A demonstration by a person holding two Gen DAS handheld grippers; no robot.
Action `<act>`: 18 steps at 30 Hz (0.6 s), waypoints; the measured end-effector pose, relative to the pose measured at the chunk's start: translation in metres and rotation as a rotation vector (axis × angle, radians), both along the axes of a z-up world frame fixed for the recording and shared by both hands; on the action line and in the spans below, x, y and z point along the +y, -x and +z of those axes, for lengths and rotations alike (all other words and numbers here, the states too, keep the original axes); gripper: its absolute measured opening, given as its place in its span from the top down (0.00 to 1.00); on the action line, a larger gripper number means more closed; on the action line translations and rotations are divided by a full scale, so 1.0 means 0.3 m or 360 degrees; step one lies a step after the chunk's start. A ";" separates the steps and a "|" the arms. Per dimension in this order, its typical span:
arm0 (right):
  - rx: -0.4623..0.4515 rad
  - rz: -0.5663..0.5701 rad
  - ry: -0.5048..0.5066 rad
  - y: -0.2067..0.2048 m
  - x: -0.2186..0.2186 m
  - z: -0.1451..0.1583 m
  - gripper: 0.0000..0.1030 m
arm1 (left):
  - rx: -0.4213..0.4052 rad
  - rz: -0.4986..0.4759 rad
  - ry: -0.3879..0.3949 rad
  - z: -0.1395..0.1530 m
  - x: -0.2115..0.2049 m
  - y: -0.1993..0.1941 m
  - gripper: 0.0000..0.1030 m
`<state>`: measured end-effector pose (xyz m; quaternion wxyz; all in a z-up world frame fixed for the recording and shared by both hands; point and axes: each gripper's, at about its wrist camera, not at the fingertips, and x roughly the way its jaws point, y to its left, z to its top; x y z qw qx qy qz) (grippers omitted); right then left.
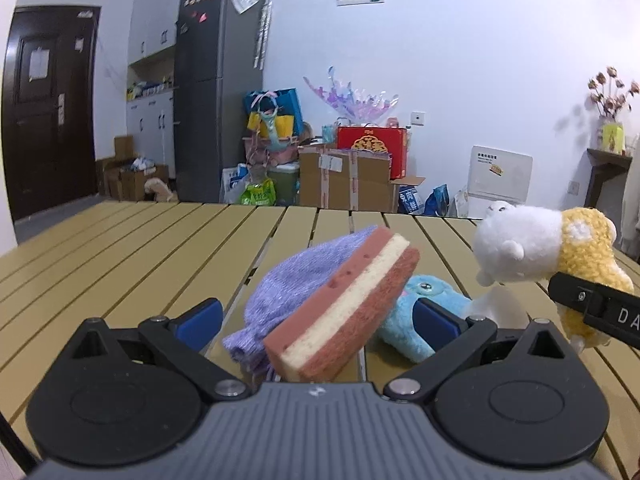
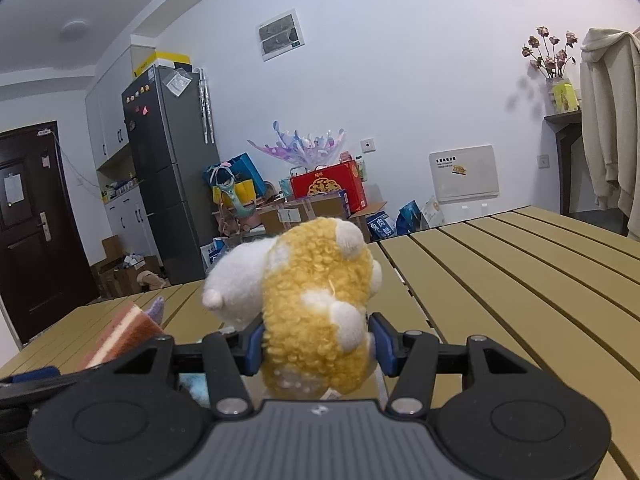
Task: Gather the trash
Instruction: 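Grasp the yellow-white plush with the right tool while the left tool grasps the sponge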
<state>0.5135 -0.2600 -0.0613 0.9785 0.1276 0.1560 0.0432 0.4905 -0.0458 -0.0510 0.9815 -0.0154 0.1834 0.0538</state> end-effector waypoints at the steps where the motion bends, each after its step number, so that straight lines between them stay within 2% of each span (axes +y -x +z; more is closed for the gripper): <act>1: 0.0005 -0.0002 0.0004 0.001 -0.003 -0.001 0.49 | -0.0006 -0.0013 -0.0014 0.002 -0.014 -0.013 0.00; 3: 0.0012 -0.0006 0.0010 0.001 -0.011 -0.006 0.49 | -0.0018 -0.0025 -0.0052 0.002 -0.026 -0.024 0.00; 5: 0.0018 -0.0012 0.0008 0.001 -0.016 -0.009 0.49 | -0.0004 -0.0046 -0.0081 -0.005 -0.038 -0.038 0.06; 7: 0.0019 -0.0021 -0.0003 -0.003 -0.024 -0.013 0.49 | 0.0035 -0.0050 -0.0090 -0.013 -0.049 -0.055 0.26; 8: 0.0018 -0.0024 -0.0014 -0.004 -0.028 -0.014 0.49 | 0.0061 -0.0059 -0.0098 -0.020 -0.056 -0.062 0.33; 9: 0.0020 -0.0025 -0.0023 -0.006 -0.028 -0.015 0.49 | 0.0084 -0.0061 -0.0109 -0.027 -0.062 -0.069 0.44; 10: 0.0020 -0.0025 -0.0032 -0.008 -0.030 -0.016 0.49 | 0.0097 -0.0070 -0.0118 -0.035 -0.063 -0.071 0.50; 16: 0.0006 -0.0016 -0.0045 -0.006 -0.028 -0.015 0.49 | 0.0063 -0.0081 -0.0103 -0.039 -0.057 -0.048 0.65; 18: -0.0012 -0.0009 -0.0057 0.001 -0.034 -0.012 0.49 | 0.0041 -0.0075 -0.0101 -0.033 -0.056 -0.033 0.68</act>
